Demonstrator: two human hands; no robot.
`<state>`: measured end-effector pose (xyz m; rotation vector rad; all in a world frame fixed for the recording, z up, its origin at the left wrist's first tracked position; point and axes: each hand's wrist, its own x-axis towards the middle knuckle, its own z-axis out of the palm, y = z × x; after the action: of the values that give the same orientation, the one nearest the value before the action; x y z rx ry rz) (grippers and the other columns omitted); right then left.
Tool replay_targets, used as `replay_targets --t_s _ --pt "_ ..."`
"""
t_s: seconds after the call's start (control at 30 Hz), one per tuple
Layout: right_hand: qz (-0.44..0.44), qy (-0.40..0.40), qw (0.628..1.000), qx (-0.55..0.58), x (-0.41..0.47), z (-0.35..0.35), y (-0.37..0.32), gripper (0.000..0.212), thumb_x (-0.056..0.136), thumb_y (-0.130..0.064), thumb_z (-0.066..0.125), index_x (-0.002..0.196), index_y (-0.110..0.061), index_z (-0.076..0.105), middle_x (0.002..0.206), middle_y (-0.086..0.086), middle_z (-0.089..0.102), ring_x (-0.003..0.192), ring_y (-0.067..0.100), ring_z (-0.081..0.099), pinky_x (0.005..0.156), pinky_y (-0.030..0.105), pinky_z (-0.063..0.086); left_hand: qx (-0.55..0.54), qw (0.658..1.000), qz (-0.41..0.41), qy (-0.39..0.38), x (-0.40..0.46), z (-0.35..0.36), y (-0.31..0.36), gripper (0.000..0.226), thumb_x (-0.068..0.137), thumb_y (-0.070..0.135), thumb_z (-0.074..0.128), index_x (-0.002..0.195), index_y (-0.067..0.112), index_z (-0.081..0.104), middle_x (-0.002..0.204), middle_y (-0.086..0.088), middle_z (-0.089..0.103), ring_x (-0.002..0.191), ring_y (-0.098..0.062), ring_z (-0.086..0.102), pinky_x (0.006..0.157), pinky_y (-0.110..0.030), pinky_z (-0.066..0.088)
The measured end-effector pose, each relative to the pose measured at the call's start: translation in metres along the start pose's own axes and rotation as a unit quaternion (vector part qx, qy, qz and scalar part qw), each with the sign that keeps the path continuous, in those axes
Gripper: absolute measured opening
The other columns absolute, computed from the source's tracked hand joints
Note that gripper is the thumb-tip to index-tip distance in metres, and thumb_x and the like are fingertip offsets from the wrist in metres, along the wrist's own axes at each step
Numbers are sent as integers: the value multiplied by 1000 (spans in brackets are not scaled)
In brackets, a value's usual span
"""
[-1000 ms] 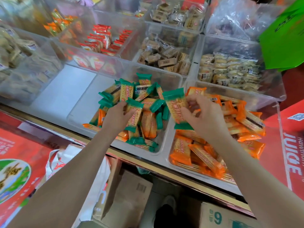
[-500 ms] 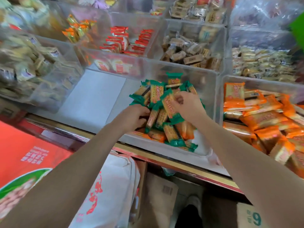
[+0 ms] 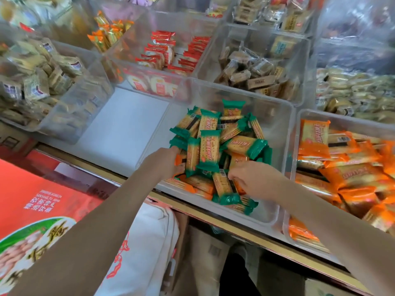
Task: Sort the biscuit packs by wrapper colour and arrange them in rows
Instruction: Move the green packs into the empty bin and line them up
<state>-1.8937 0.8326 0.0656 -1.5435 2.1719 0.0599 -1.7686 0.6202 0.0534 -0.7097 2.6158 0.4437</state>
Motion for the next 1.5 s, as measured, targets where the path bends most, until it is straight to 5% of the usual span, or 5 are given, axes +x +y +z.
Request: replay_targets --t_s 0.4,0.73,1.07,1.3,1.5 --pt "-48 -4 961 -274 12 6 15 53 95 -17 41 145 -10 25 153 10 23 141 27 18 113 37 21 -190 928 -10 321 -48 -20 45 31 82 30 49 104 12 61 95 1 52 78 -13 46 69 -21 32" --pt "-57 34 950 -306 -11 -7 1 35 93 -17 48 128 -12 50 134 7 44 122 26 38 97 35 31 -348 894 -30 281 -61 -31 73 21 90 25 56 110 19 59 85 13 57 74 2 52 64 -11 37" --pt "203 205 957 29 -115 -58 51 31 96 -36 42 123 -20 44 110 2 57 99 23 55 71 33 46 -569 789 53 227 -43 -49 163 8 85 31 60 92 34 59 91 9 64 86 -6 62 82 -37 54" --pt "254 -30 961 106 -165 -24 134 30 97 -24 47 119 -9 60 120 7 61 109 23 55 89 32 40 -468 869 145 66 -35 -2 216 23 89 22 60 106 27 45 104 14 58 91 1 58 80 -18 50" --pt "222 198 949 109 -163 -33 140 25 96 -22 47 113 -14 64 109 2 63 94 17 59 66 25 38 -205 938 275 58 -35 30 243 40 94 27 52 132 26 40 112 8 56 100 -12 57 79 -24 45"
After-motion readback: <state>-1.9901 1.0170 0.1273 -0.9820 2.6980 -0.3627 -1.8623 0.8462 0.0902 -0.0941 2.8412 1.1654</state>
